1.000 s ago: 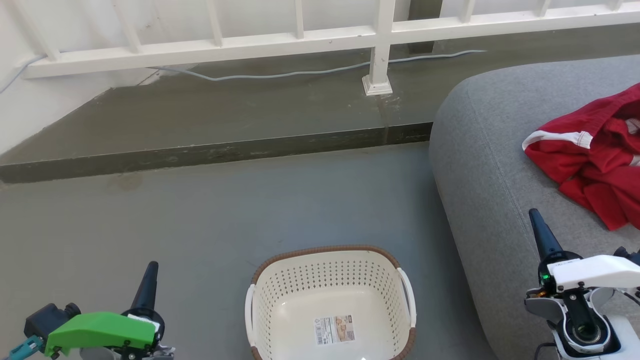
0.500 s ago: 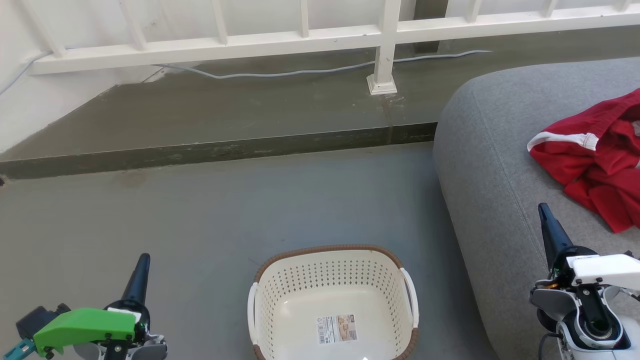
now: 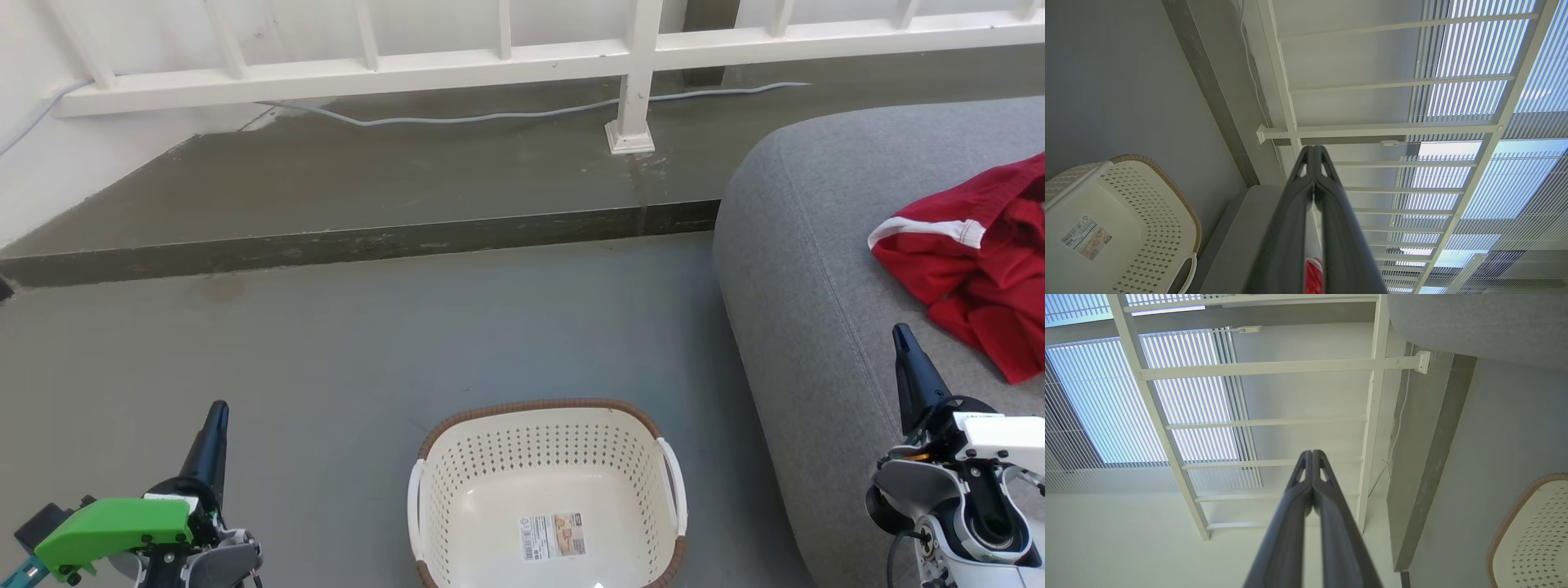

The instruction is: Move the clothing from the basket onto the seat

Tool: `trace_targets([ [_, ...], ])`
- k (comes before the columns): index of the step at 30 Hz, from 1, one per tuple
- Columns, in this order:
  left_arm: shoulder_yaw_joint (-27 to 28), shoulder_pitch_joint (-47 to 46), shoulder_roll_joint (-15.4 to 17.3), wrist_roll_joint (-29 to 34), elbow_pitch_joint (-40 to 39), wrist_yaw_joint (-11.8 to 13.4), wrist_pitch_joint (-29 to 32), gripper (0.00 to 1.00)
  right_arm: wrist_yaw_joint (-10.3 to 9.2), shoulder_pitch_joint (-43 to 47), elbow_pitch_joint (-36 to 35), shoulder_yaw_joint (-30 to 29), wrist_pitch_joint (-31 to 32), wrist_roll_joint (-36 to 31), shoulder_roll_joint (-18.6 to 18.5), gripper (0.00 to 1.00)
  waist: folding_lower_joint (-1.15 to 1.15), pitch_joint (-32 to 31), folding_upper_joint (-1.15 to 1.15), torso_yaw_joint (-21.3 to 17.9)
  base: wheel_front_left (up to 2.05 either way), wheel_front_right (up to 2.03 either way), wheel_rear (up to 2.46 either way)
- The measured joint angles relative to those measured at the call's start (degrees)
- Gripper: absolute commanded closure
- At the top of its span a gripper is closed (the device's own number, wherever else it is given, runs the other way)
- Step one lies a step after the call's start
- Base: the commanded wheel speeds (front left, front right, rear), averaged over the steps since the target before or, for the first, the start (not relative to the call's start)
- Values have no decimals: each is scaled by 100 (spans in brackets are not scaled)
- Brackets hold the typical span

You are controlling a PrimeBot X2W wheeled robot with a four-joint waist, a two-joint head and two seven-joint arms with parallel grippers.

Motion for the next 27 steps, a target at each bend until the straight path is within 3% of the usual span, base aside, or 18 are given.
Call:
trace_targets([
  [27, 20, -51, 2, -19, 153, -51, 3, 100, 1, 0, 42, -11, 18, 26, 5, 100, 0, -4, 0, 1, 0, 0, 0],
])
